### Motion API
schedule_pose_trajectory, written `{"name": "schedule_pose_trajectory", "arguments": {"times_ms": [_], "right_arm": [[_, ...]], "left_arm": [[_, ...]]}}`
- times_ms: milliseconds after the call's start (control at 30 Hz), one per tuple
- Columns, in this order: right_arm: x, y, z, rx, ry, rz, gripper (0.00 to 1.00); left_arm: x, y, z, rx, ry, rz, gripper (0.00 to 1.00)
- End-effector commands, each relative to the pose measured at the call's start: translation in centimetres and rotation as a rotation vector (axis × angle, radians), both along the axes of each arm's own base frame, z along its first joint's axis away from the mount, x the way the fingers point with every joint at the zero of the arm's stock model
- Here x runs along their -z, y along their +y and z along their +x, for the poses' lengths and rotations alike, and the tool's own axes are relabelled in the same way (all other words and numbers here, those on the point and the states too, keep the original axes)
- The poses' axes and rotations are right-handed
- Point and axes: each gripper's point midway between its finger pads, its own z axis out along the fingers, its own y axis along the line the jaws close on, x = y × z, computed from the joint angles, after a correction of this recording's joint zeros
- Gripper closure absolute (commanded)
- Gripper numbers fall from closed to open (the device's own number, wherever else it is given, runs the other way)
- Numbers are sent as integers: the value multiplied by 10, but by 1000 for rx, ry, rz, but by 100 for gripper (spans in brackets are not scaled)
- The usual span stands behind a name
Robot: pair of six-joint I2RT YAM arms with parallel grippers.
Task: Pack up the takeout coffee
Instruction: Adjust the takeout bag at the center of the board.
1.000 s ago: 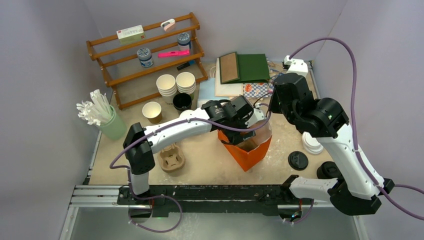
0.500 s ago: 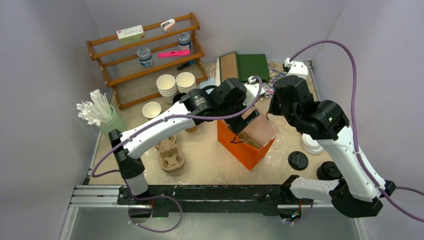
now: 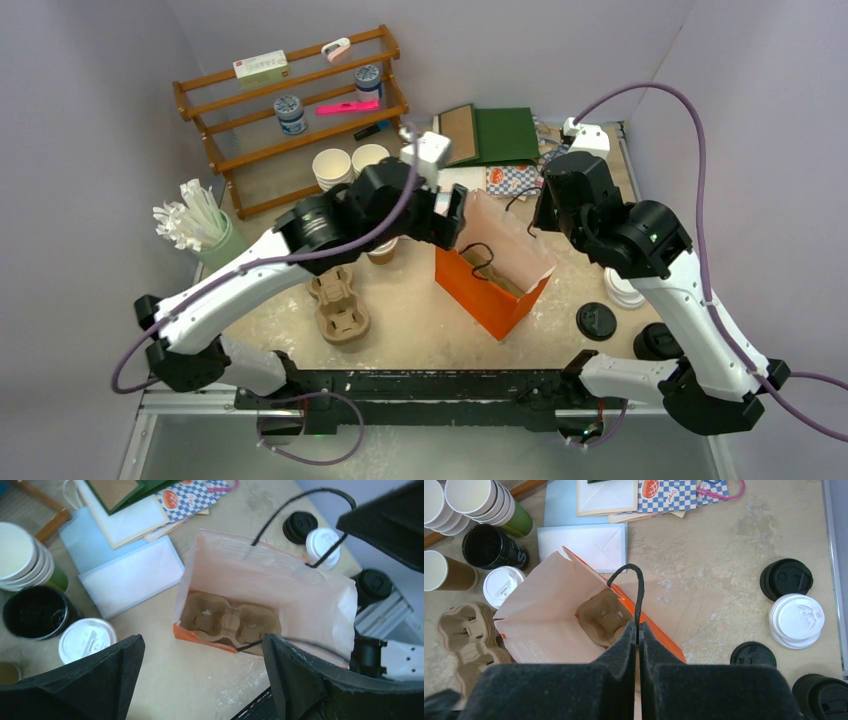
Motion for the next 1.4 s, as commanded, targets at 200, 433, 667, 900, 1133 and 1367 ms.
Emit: {"name": "schedule_pose_trajectory", "arguments": {"times_ms": [200,433,667,900,1133,1367], "right_arm": [[-11,6,3,7,-34,62,100],[-6,8,-3,0,-11,98,100],[-3,3,-11,3,-3,103,100],[5,12,-15,-32,32,132,100],[6,15,-15,-27,41,155,100],[11,17,-17,-16,59,175,100]], "left_arm": [[-24,53,21,-245,208,-427,6],[-16,54,11,-207,301,-595,5],[8,76,18,-296,378,-514,5],[19,97,29,-381,404,-350,4],[15,101,33,-283,408,-531,3],[6,115,41,-266,332,-516,2]]}}
